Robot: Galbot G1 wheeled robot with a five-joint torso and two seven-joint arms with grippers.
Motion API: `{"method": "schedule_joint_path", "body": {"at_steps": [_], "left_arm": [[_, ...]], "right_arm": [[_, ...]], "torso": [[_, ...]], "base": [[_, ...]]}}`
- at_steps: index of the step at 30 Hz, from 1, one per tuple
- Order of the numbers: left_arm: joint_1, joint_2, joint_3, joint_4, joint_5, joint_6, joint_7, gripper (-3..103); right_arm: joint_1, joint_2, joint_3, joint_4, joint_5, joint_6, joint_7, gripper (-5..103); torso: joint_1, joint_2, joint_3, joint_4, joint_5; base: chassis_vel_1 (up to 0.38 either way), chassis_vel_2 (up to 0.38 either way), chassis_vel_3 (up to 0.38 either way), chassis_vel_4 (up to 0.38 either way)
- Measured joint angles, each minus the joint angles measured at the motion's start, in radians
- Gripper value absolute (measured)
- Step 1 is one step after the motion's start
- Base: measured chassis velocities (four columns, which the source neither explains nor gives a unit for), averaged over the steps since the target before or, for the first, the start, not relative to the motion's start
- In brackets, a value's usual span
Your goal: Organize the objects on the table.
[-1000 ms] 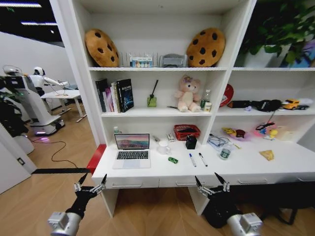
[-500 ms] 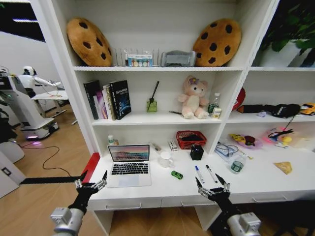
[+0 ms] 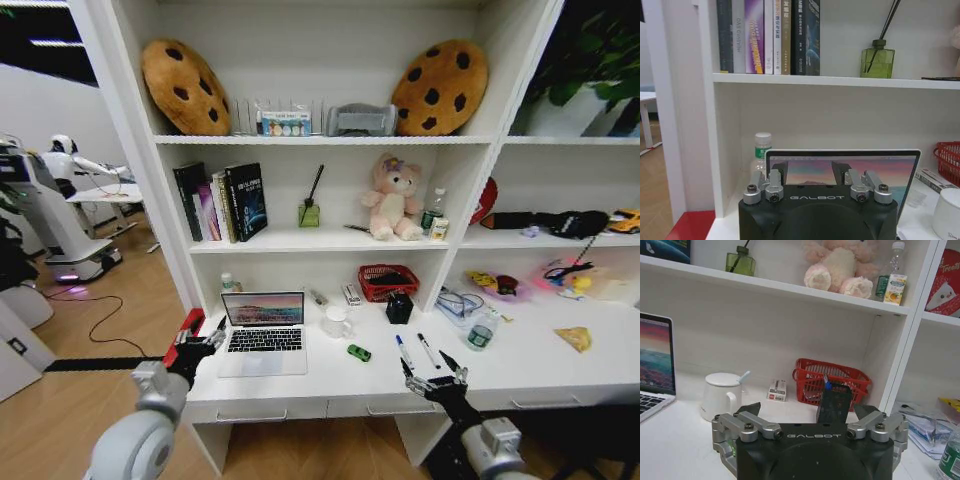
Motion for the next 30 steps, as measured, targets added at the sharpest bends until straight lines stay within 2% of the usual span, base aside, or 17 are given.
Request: {"method": "schedule_joint_path", "body": {"at_steps": [1, 3, 4, 5, 6, 7, 8, 11, 12, 14, 20, 21, 25, 30], "left_arm": [[0.0, 0.0, 0.0, 0.0, 0.0, 0.0, 0.0, 50], [-0.166, 0.023, 0.086, 0.089, -0.028, 0.026, -0.033, 39], [-0.166, 0.023, 0.086, 0.089, -0.028, 0.026, -0.033, 39], [-0.245, 0.029, 0.134, 0.142, -0.047, 0.034, -0.052, 34], [-0.245, 0.029, 0.134, 0.142, -0.047, 0.034, -0.052, 34], [-0.318, 0.029, 0.182, 0.193, -0.063, 0.04, -0.062, 28], [-0.318, 0.029, 0.182, 0.193, -0.063, 0.04, -0.062, 28], [-0.467, 0.005, 0.274, 0.313, -0.06, 0.045, -0.073, 11], [-0.467, 0.005, 0.274, 0.313, -0.06, 0.045, -0.073, 11], [-0.548, -0.015, 0.323, 0.387, -0.061, 0.058, -0.088, 3], [-0.652, -0.033, 0.4, 0.505, -0.11, 0.114, -0.136, 0], [-0.674, -0.033, 0.42, 0.525, -0.155, 0.146, -0.162, 0], [-0.687, -0.012, 0.435, 0.527, -0.216, 0.203, -0.186, 0], [-0.669, 0.013, 0.435, 0.496, -0.229, 0.219, -0.19, 0]], "right_arm": [[0.0, 0.0, 0.0, 0.0, 0.0, 0.0, 0.0, 100], [0.04, -0.027, -0.009, -0.041, 0.008, -0.016, 0.01, 100], [0.04, -0.027, -0.009, -0.041, 0.008, -0.016, 0.01, 100], [0.057, -0.038, -0.014, -0.059, 0.01, -0.019, 0.011, 100], [0.057, -0.038, -0.014, -0.059, 0.01, -0.019, 0.011, 100], [0.074, -0.047, -0.019, -0.071, 0.012, -0.023, 0.013, 100], [0.074, -0.047, -0.019, -0.071, 0.012, -0.023, 0.013, 100], [0.102, -0.06, -0.023, -0.077, 0.025, -0.039, 0.023, 100], [0.102, -0.06, -0.023, -0.077, 0.025, -0.039, 0.023, 100], [0.104, -0.062, -0.018, -0.078, 0.032, -0.043, 0.029, 100], [0.094, -0.058, -0.008, -0.087, 0.036, -0.042, 0.042, 100], [0.092, -0.055, -0.007, -0.092, 0.037, -0.041, 0.047, 100], [0.089, -0.048, -0.008, -0.106, 0.037, -0.038, 0.058, 100], [0.082, -0.04, -0.01, -0.114, 0.033, -0.031, 0.062, 100]], "torso": [[0.0, 0.0, 0.0, 0.0, 0.0], [0.0, 0.0, 0.0, -0.0002, -0.0002], [0.0, 0.0, 0.0, -0.0002, -0.0002], [0.0, 0.0, 0.0, -0.0004, 0.0005], [0.0, 0.0, 0.0, -0.0004, 0.0005], [0.0, 0.0, 0.0, -0.0003, -0.0001], [0.0, 0.0, 0.0, -0.0003, -0.0001], [0.0, 0.0, 0.0, 0.0, 0.0], [0.0, 0.0, 0.0, 0.0, 0.0], [0.0, 0.0, 0.0, -0.0002, 0.0002], [0.0, 0.0, 0.0, -0.0004, 0.0001], [0.0, 0.0, 0.0, -0.0003, 0.0002], [0.0, 0.0, 0.0, 0.0, 0.0002], [0.0, 0.0, 0.0, 0.0, 0.0001]], "base": [[0.0, 0.0, 0.0, 0.0], [0.0, 0.0, 0.0, 0.0], [0.0, 0.0, 0.0, 0.0], [0.0, 0.0, 0.0, 0.0], [0.0, 0.0, 0.0, 0.0], [0.0, 0.0, 0.0, 0.0], [0.0, 0.0, 0.0, 0.0], [0.0, 0.0, 0.0, 0.0], [0.0, 0.0, 0.0, 0.0], [0.0, 0.0, 0.0, 0.0], [0.0, 0.0, 0.0, 0.0], [0.0, 0.0, 0.0, 0.0], [0.0, 0.0, 0.0, 0.0], [0.0, 0.0, 0.0, 0.0]]}}
